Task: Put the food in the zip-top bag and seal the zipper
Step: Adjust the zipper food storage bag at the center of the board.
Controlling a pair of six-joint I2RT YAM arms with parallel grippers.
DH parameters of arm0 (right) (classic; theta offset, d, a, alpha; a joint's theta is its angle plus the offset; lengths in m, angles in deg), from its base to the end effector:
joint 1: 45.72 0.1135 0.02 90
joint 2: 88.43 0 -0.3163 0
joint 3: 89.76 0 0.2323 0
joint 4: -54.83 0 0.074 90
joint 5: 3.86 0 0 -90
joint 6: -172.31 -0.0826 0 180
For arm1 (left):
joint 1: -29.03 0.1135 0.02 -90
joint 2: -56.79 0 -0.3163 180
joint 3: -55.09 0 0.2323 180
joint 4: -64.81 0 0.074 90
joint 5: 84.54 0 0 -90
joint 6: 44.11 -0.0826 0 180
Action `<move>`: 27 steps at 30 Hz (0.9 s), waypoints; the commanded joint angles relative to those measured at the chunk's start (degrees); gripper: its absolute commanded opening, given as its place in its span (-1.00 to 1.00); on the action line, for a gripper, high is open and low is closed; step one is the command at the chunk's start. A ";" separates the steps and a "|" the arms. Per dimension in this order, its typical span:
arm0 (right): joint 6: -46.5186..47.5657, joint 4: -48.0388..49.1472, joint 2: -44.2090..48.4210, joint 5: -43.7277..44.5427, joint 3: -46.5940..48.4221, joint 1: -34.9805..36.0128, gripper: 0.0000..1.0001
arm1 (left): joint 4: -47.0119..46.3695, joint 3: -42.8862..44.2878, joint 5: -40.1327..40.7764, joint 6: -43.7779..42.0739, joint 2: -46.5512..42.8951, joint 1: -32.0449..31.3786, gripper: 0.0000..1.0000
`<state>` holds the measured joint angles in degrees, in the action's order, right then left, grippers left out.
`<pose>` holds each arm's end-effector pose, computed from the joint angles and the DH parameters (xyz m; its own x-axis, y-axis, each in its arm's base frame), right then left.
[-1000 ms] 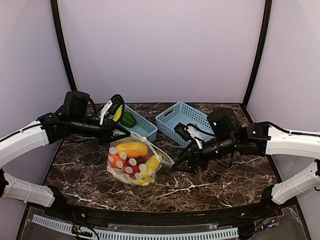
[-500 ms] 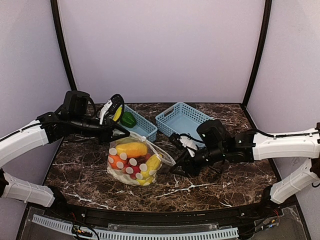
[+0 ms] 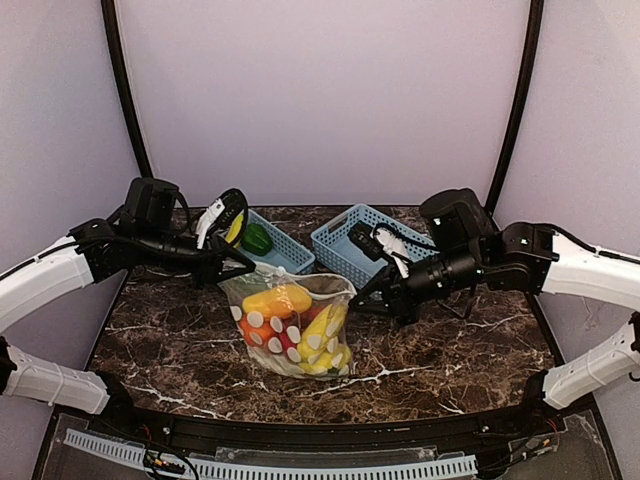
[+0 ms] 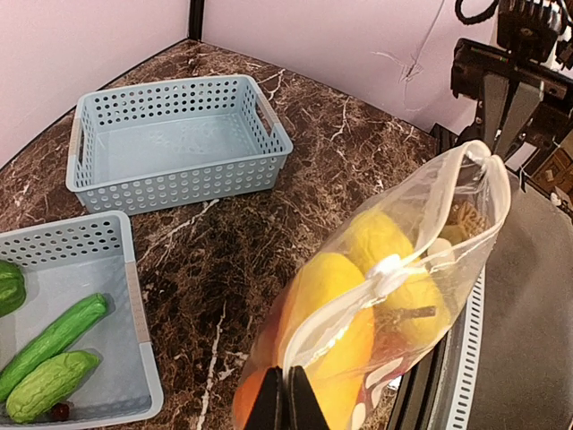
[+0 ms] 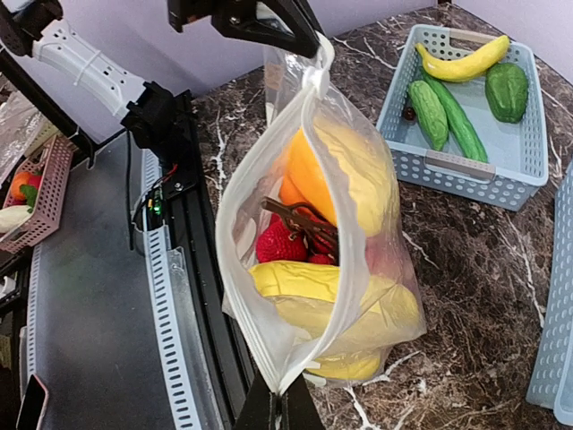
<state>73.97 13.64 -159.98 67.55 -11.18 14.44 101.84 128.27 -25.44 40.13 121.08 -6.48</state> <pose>0.1147 0.2529 0.3565 -0.4147 -0.4467 -0.7928 -0.9028 0.3109 0.2971 0.1708 -0.1740 0.3661 -0.2950 0.3163 -0.9017 0.9012 0.4058 -0.1525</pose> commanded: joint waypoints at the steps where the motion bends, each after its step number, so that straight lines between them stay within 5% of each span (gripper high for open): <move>1: 0.41 -8.59 0.38 -4.46 0.47 0.39 -1.00 | 0.82 0.71 0.23 -1.51 -0.99 -0.09 -0.99; 8: -1.31 -11.42 3.24 -1.96 -3.73 0.36 -1.00 | -5.10 -3.19 0.23 1.10 -1.47 -0.05 -0.99; 14: -1.18 -10.09 3.66 2.93 0.33 0.35 0.14 | -8.43 -4.89 -9.19 5.38 1.45 -0.18 -0.99; 16: -1.31 -8.70 2.52 4.57 3.04 0.39 0.26 | -8.25 -5.20 -9.12 5.48 1.25 -0.18 -0.99; 20: -1.33 -5.74 -2.46 4.81 8.07 0.37 0.28 | -8.88 -5.75 -8.19 5.42 -0.60 -0.17 -0.99; 27: 1.04 1.85 -12.59 -0.43 13.99 0.39 0.02 | -8.61 -6.16 -9.42 5.47 -0.34 -0.18 -0.99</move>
<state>73.81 9.93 -167.80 70.31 -0.18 14.51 94.78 122.92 -32.63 45.13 121.91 -6.83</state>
